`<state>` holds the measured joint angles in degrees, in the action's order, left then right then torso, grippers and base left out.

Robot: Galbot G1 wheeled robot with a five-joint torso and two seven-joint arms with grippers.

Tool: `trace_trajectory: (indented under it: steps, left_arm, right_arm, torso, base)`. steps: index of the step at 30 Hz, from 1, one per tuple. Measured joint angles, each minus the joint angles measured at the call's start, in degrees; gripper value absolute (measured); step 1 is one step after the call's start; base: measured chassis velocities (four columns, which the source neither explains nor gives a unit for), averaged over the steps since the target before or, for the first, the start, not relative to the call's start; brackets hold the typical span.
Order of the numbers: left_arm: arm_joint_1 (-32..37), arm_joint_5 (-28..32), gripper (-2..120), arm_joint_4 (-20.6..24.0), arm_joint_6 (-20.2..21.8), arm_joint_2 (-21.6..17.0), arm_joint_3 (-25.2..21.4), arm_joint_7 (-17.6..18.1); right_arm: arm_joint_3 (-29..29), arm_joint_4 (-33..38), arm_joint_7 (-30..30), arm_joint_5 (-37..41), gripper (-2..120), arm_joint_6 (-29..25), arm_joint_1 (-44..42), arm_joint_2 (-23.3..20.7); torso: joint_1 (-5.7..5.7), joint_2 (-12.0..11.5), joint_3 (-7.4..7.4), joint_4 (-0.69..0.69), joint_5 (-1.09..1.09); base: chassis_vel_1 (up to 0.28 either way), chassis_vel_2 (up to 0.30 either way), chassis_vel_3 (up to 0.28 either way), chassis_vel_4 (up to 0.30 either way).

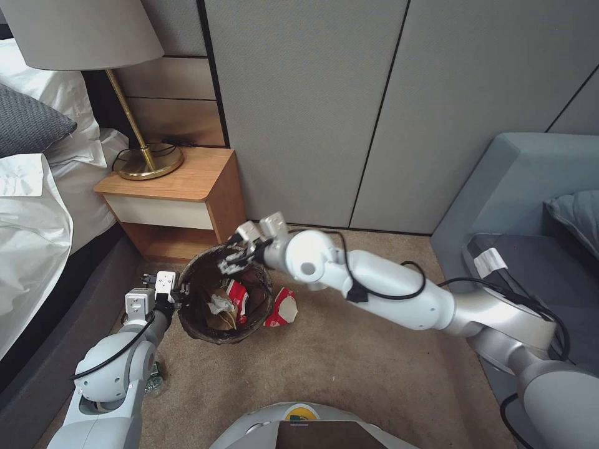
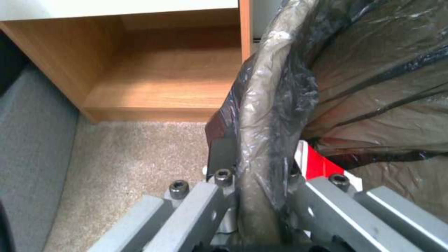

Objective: Pick up the trash bin, then pick up the garbage from the floor and place it into the trash bin.

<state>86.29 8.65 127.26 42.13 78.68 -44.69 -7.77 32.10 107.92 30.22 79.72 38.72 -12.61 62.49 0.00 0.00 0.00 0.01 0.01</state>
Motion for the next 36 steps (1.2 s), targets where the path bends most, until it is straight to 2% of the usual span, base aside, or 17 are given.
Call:
trace_trajectory:
  steps: [6, 9, 11, 13, 14, 16, 17, 20, 21, 24, 25, 28, 30, 32, 33, 35, 36]
  left_arm:
    - [0.13, 0.15, 0, 0.6, 0.0, 0.16, -0.04, 0.02]
    - [0.31, 0.23, 0, 1.3, 0.0, 0.24, -0.02, 0.11]
    - [0.35, 0.25, 0, 1.47, 0.0, 0.25, -0.02, 0.13]
    - [0.46, 0.34, 0, 2.18, 0.0, 0.29, -0.04, 0.26]
    - [0.46, 0.34, 0, 2.18, 0.0, 0.29, -0.04, 0.26]
    - [0.59, 0.53, 0, 2.99, 0.0, 0.24, -0.09, 0.41]
    - [0.59, 0.53, 0, 2.99, 0.0, 0.24, -0.09, 0.41]
    - [0.58, 0.79, 0, 3.65, 0.0, 0.44, -0.06, 0.72]
    - [0.58, 0.79, 0, 3.65, 0.0, 0.44, -0.06, 0.72]
    - [0.76, 0.91, 0, 4.85, 0.0, 1.38, 0.06, 0.99]
    - [0.76, 0.91, 0, 4.85, 0.0, 1.38, 0.06, 0.99]
    - [1.21, 1.43, 0, 6.21, 0.0, 2.05, 0.09, 1.36]
    - [1.25, 1.51, 0, 6.33, 0.0, 2.07, 0.04, 1.41]
    - [1.41, 1.87, 0, 6.86, 0.0, 2.0, -0.09, 1.6]
    - [1.41, 1.87, 0, 6.86, 0.0, 2.0, -0.09, 1.6]
    - [1.51, 2.3, 0, 7.15, 0.0, 2.05, -0.11, 2.03]
    - [1.51, 2.3, 0, 7.15, 0.0, 2.05, -0.11, 2.03]
  right_arm:
    - [-9.16, 4.49, -0.62, -1.07, 100, 0.12, -2.61, -6.56]
    - [-17.88, 9.39, -1.71, -2.15, 100, 0.43, -8.45, -10.98]
    - [-20.05, 10.61, -1.92, -2.65, 100, 0.42, -10.14, -11.82]
    - [-29.68, 14.18, -2.88, -5.04, 100, 0.19, -16.73, -13.85]
    - [-29.68, 14.18, -2.88, -5.04, 100, 0.19, -16.73, -13.85]
    - [-39.22, 16.66, -6.44, -11.24, 100, -1.19, -24.1, -15.0]
    - [-39.22, 16.66, -6.44, -11.24, 100, -1.19, -24.1, -15.0]
    - [-49.74, 18.11, -14.18, -24.27, 100, -6.28, -35.5, -14.47]
    - [-49.74, 18.11, -14.18, -24.27, 100, -6.28, -35.5, -14.47]
    - [-58.37, 18.41, -21.28, -38.28, 100, -12.91, -45.05, -11.33]
    - [-58.37, 18.41, -21.28, -38.28, 100, -12.91, -45.05, -11.33]
    - [-66.69, 18.04, -27.87, -54.24, 100, -22.07, -54.91, -4.49]
    - [-67.69, 18.04, -28.26, -55.82, 100, -23.11, -56.58, -3.25]
    - [-71.68, 18.07, -28.76, -61.83, 100, -27.3, -63.48, 4.45]
    - [-71.68, 18.07, -28.76, -61.83, 100, -27.3, -63.48, 4.45]
    - [-73.65, 17.3, -28.39, -68.8, 100, -31.6, -67.21, 9.41]
    - [-73.65, 17.3, -28.39, -68.8, 100, -31.6, -67.21, 9.41]
  torso:
    - [0.0, 0.0, 0.0, -0.02, 0.0]
    - [0.0, 0.0, 0.0, -0.02, 0.02]
    - [0.0, 0.0, 0.0, -0.02, 0.01]
    - [0.0, 0.0, 0.0, -0.01, 0.01]
    - [0.0, 0.0, 0.0, -0.01, 0.01]
    - [0.0, 0.01, -0.01, -0.02, 0.01]
    - [0.0, 0.01, -0.01, -0.02, 0.01]
    - [0.0, 0.01, 0.0, -0.03, 0.01]
    - [0.0, 0.01, 0.0, -0.03, 0.01]
    - [0.0, 0.01, -0.01, -0.03, -0.01]
    - [0.0, 0.01, -0.01, -0.03, -0.01]
    - [0.0, 0.01, -0.01, 0.0, 0.0]
    - [0.0, 0.01, -0.01, -0.02, 0.01]
    - [0.0, 0.01, -0.01, -0.04, 0.01]
    - [0.0, 0.01, -0.01, -0.04, 0.01]
    - [0.0, 0.01, -0.01, -0.02, -0.01]
    - [0.0, 0.01, -0.01, -0.02, -0.01]
  base:
    - [0.0, 0.0, 0.0, 0.0]
    - [0.0, 0.0, 0.0, 0.0]
    - [0.0, 0.0, 0.0, 0.0]
    - [0.0, 0.0, 0.0, 0.0]
    - [0.0, 0.0, 0.0, 0.0]
    - [0.0, 0.0, 0.0, 0.0]
    - [0.0, 0.0, 0.0, 0.0]
    - [0.0, 0.0, 0.0, 0.0]
    - [0.0, 0.0, 0.0, 0.0]
    - [0.0, 0.0, 0.0, 0.0]
    - [0.0, 0.0, 0.0, 0.0]
    - [0.0, 0.0, 0.0, 0.0]
    - [0.0, 0.0, 0.0, 0.0]
    - [0.0, 0.0, 0.0, 0.0]
    - [0.0, 0.0, 0.0, 0.0]
    - [0.0, 0.0, 0.0, 0.0]
    - [0.0, 0.0, 0.0, 0.0]
